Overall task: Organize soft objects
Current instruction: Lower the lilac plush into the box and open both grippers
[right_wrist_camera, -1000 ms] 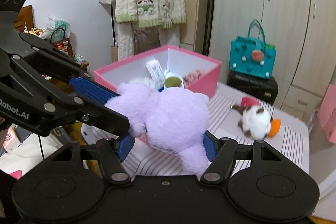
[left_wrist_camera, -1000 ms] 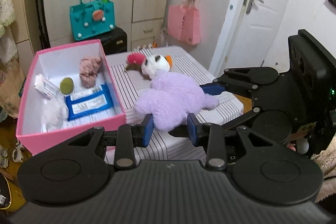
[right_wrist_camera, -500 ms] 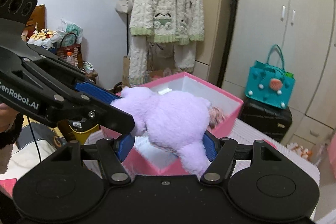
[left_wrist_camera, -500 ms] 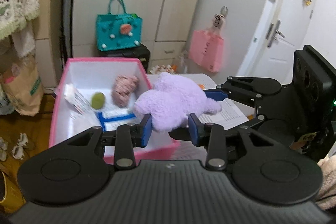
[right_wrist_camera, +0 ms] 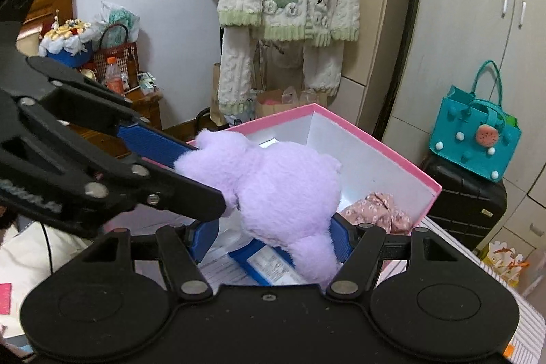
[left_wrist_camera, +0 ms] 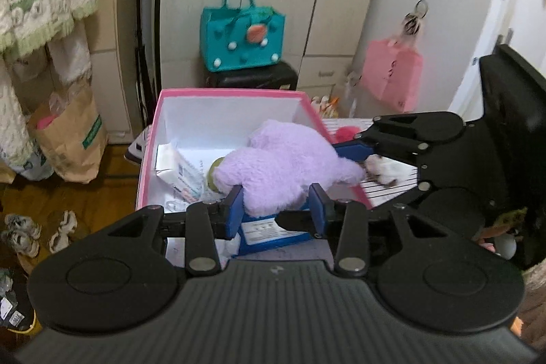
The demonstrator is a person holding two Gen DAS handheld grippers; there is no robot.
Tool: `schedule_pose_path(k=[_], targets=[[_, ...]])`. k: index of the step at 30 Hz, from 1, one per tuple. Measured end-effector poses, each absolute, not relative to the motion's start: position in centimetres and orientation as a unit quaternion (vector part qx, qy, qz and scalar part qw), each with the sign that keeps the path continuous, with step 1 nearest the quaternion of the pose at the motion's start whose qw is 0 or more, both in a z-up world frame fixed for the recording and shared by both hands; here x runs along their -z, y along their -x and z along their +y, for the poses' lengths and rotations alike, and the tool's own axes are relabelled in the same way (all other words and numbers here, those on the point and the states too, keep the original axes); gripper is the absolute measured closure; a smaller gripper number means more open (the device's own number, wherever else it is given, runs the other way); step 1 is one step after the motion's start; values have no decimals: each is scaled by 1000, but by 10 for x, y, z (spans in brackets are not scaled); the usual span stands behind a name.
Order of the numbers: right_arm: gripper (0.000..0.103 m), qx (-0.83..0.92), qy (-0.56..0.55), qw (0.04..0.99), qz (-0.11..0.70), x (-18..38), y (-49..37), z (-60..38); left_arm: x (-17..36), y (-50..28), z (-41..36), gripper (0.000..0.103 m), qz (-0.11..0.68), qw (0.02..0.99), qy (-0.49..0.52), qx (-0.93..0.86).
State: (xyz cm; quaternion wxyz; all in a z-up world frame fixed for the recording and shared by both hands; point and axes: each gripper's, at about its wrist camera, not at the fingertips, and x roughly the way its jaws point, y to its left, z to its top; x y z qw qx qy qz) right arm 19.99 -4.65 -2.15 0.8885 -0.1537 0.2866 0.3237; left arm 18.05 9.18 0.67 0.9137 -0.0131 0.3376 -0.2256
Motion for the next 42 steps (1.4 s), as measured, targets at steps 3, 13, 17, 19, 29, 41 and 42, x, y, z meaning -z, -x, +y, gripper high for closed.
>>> schedule_pose_path(k=[3,13,17,19,29,41,42], targets=[[31,-323,160,883,300,30,-215,-43,2,-200,95,64,360,903,19,235],[32,-283,226,861,357,48,-234,-25,36,-242,95,64,441,861,46,248],[33,-279,246,854,364,54,-239,-21,41,-245,88,65,445,863,31,237],[33,-283,256,851,361,54,-240,-21,42,-247,86,65,448,862,29,236],[32,-267,270,855,353,49,-238,-28,57,-265,86,66,490,838,53,234],[32,-292,213,873,326,23,-205,-55,20,-230,84,61,455,863,21,216],[32,-296,204,874,326,20,-201,-58,15,-226,84,61,451,866,15,216]])
